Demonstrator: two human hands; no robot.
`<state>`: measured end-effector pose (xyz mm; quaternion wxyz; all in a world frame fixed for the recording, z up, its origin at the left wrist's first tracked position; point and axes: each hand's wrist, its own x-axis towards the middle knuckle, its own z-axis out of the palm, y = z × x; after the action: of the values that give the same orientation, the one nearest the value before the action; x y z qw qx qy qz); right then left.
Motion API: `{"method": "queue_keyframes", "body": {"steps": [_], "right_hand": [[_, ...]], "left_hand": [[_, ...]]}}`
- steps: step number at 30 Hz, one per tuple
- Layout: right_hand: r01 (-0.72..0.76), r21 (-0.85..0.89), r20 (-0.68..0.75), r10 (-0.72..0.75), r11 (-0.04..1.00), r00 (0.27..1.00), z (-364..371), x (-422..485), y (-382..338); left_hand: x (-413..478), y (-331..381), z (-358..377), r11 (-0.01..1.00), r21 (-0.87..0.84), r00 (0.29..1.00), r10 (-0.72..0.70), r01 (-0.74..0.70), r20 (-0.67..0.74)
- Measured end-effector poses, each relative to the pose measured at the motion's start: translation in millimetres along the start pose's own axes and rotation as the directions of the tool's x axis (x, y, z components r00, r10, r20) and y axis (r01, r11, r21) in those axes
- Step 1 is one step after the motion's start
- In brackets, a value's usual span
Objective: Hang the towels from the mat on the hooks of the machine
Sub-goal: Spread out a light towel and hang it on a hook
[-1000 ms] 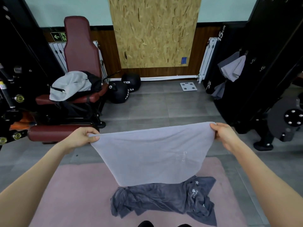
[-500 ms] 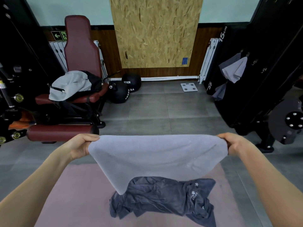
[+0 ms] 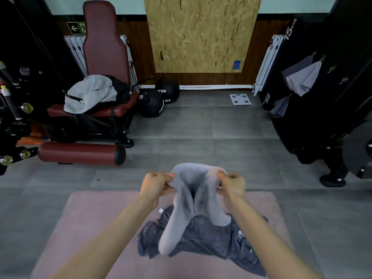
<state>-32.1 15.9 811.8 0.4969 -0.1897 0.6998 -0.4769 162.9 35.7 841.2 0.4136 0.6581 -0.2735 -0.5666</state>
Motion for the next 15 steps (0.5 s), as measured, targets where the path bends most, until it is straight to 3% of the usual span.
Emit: {"method": "queue_keyframes", "body": {"steps": [5, 11, 15], "right_hand": [[0.275, -0.159, 0.159, -0.251, 0.948, 0.955, 30.1, -38.9, 19.2], [0.362, -0.088, 0.356, -0.310, 0.928, 0.881, 34.5, -69.2, 12.8], [0.508, -0.132, 0.483, -0.392, 0.851, 0.783, 32.8, -89.1, 0.6]], "left_hand": [[-5.6, -3.2, 14.3, 0.999, -0.025, 0.996, 0.029, -0.027, 0.080], [-7.6, 9.2, 10.9, 0.997, -0.071, 0.984, 0.046, -0.035, 0.172], [-7.3, 13.6, 8.6, 0.985, 0.098, 0.975, 0.124, -0.144, 0.185]]}}
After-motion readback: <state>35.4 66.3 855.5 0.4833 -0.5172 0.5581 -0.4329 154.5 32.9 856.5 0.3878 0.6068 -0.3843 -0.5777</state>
